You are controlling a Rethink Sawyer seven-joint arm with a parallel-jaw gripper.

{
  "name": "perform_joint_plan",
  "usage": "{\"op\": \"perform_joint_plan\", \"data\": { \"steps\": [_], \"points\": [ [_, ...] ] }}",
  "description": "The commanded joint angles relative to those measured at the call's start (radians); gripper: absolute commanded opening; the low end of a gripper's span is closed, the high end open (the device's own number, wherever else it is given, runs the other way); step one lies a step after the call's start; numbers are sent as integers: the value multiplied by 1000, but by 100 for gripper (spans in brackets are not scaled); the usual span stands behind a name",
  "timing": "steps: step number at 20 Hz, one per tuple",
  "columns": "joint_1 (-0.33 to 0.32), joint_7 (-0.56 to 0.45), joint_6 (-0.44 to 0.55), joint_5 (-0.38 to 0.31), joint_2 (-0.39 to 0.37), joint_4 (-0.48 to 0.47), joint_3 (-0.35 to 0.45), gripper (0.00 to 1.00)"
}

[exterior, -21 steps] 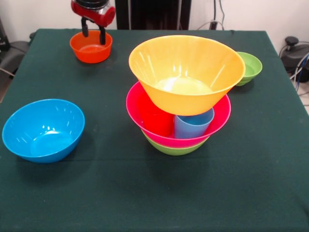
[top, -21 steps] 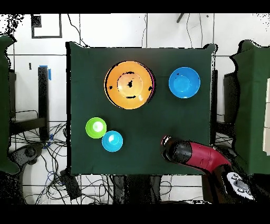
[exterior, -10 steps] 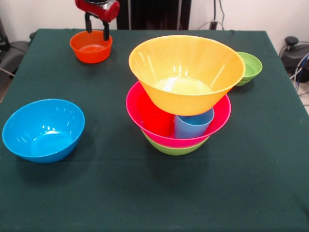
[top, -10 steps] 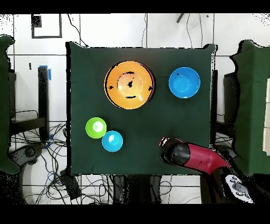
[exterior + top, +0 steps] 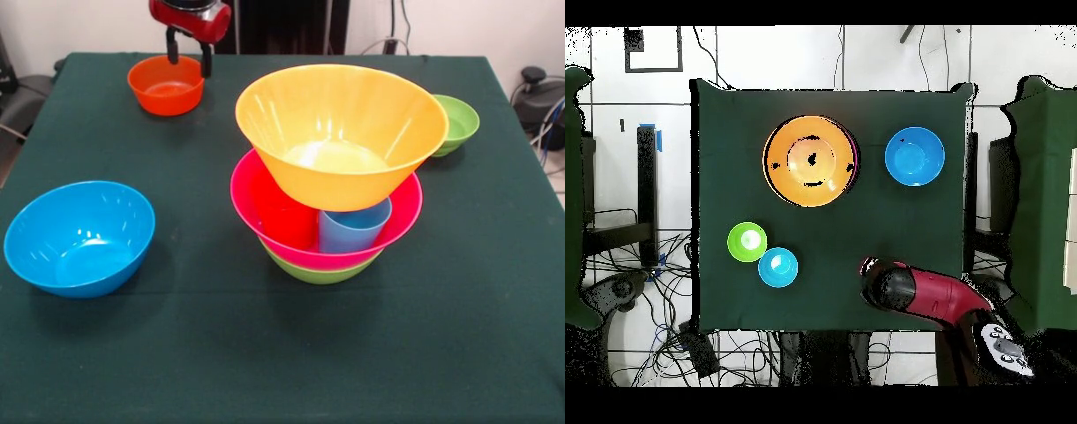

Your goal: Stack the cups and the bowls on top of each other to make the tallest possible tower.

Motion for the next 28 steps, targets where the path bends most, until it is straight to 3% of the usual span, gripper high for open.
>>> {"op": "perform_joint_plan", "data": {
  "steps": [1,5,9,11,16,23,28],
  "points": [
    [23,69,-99,-11,86,6,126,100],
    [50,74,-148,-38,114,-12,93,100],
    [134,73,-223,-103,155,-89,-25,100],
    [147,69,-243,-114,170,-107,-56,100],
    [158,67,-276,-110,200,-111,-80,100],
    [241,68,-287,-106,232,-161,-178,100],
    [235,48,-275,-114,232,-175,-178,100]
  ]
}}
